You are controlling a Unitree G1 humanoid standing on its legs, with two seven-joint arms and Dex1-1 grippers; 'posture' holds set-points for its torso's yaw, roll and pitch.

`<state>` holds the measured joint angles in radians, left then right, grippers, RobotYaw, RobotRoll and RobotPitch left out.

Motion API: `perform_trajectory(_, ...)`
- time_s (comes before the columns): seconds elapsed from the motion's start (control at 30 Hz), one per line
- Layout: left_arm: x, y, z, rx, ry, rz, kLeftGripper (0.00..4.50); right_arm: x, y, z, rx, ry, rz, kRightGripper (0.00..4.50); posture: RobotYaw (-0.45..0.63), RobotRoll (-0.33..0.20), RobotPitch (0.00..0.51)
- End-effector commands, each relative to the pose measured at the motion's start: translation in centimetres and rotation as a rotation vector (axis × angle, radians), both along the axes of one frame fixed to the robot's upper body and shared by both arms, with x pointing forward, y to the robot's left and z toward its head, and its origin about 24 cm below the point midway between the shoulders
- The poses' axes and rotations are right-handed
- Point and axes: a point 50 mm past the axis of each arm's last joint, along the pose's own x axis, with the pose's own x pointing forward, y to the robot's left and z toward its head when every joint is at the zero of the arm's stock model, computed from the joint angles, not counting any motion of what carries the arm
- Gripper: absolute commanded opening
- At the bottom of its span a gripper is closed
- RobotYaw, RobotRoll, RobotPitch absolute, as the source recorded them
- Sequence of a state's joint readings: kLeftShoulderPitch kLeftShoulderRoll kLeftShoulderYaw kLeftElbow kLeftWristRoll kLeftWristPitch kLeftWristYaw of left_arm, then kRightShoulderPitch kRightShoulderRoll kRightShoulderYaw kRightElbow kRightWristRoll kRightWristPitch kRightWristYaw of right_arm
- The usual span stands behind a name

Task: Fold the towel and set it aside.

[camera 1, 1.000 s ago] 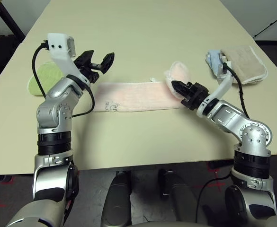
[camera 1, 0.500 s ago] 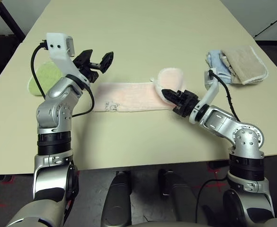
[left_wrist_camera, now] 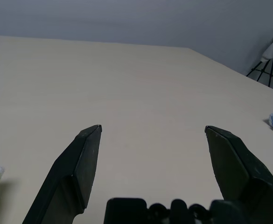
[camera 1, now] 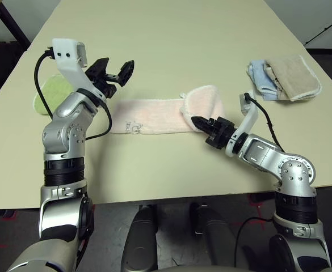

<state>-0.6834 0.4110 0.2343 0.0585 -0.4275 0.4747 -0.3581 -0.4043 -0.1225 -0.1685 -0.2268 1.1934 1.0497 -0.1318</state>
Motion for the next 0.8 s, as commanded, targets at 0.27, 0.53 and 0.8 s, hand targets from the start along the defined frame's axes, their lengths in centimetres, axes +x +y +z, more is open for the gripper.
perform_trajectory(0.27,0.0,0.3,-0.1,0.013,0.005,0.013,4.5,0.1,0.1,-1.5,-0.044,0.047,-0.001,0.01,0.2,0.0,0.174)
perform_trajectory(0.53,0.0,0.2,0.0,0.018,-0.001,0.015,4.5,0.6,0.6,-1.8,-0.05,0.047,0.012,0.01,0.22,0.0,0.164)
perform_trajectory(0.8,-0.1,0.3,0.0,0.018,-0.004,0.017,4.5,1.0,1.2,-2.0,-0.051,0.045,0.019,0.27,0.22,0.0,0.164)
